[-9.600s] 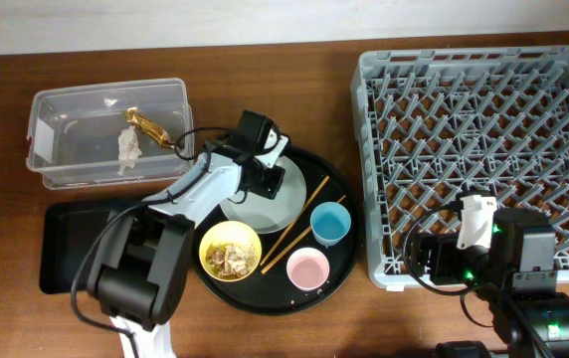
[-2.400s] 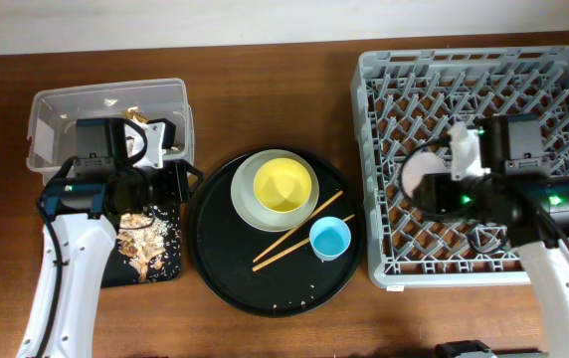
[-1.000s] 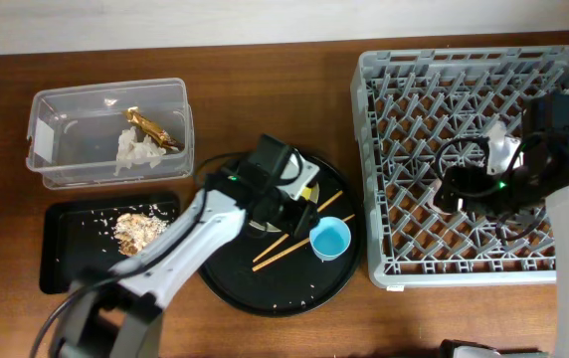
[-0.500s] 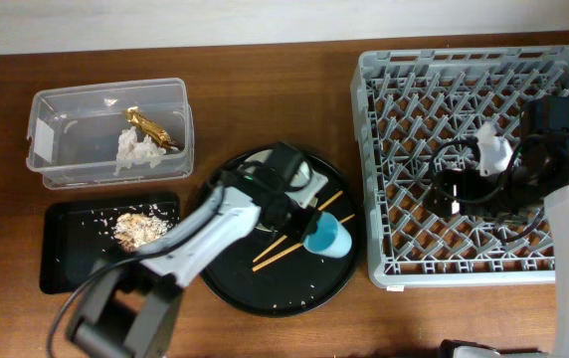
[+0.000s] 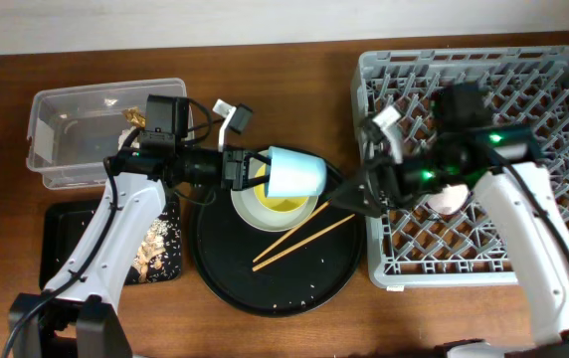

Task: Sort waste into correct bins and load items into the dishwasher rack
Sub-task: 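Grasp the light-blue cup with left gripper and pass it to right gripper, then place the light-blue cup upside down in the rack with right gripper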

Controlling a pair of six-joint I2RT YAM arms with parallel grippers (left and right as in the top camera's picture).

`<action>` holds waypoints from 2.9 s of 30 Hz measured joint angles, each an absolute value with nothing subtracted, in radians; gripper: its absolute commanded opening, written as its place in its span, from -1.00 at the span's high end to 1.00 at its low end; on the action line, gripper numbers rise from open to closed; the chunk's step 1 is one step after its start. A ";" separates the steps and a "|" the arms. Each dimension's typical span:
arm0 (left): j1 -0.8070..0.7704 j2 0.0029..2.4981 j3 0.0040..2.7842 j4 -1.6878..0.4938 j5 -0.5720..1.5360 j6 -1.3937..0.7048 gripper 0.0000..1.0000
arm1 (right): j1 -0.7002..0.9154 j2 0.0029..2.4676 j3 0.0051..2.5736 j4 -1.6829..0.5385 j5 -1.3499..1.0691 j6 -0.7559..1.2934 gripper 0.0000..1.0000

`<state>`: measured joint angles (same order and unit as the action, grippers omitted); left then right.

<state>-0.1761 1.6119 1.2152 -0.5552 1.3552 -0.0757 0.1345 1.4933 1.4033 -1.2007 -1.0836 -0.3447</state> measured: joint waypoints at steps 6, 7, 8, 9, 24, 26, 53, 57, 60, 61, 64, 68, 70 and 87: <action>-0.175 1.612 1.216 -0.553 1.430 -0.083 1.00 | 0.253 1.511 1.399 -1.019 -1.218 -0.345 -0.79; -0.174 1.612 1.216 -0.553 1.449 -0.088 1.00 | 0.263 1.511 1.398 -1.006 -1.223 -0.347 -0.66; -0.174 1.612 1.216 -0.552 1.463 -0.092 1.00 | 0.265 1.512 1.398 -1.000 -1.225 -0.345 -0.62; -0.174 1.612 1.216 -0.553 1.471 -0.094 1.00 | 0.265 1.512 1.398 -0.991 -1.225 -0.344 -0.57; -0.186 1.612 1.216 -0.552 1.486 -0.090 0.47 | 0.266 1.514 1.398 -0.923 -1.208 -0.337 -0.11; -0.187 1.612 1.216 -0.553 1.438 -0.095 0.15 | 0.270 1.514 1.398 -0.931 -1.152 -0.332 -0.06; 0.048 1.413 1.215 -0.909 0.365 -0.044 -0.08 | -0.012 1.738 1.518 -1.415 -0.121 0.057 -0.17; 0.048 1.413 1.215 -0.910 0.365 -0.044 -0.08 | -0.012 1.756 1.519 -1.375 -0.142 0.059 -0.86; 0.048 1.413 1.215 -0.910 0.365 -0.044 -0.08 | -0.012 1.778 1.519 -1.369 -0.161 0.056 -0.92; 0.048 1.413 1.215 -0.910 0.365 -0.044 -0.08 | -0.012 1.778 1.519 -1.369 -0.163 0.057 -0.91; 0.048 1.413 1.215 -0.910 0.365 -0.044 -0.08 | -0.012 1.778 1.519 -1.369 -0.163 0.056 -0.86; 0.048 1.413 1.215 -0.910 0.365 -0.044 -0.08 | -0.012 1.757 1.519 -1.379 -0.167 0.057 -0.80; 0.048 1.413 1.215 -0.910 0.365 -0.044 -0.08 | -0.012 1.723 1.519 -1.418 -0.167 0.073 -0.78; 0.048 1.413 1.215 -0.918 0.364 -0.044 -0.08 | -0.012 1.703 1.437 -1.347 -0.107 0.155 0.17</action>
<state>0.0483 1.4128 1.2148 -0.9184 0.3645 -0.0444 -0.0116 1.7031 1.4368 -1.3472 -0.1070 0.1555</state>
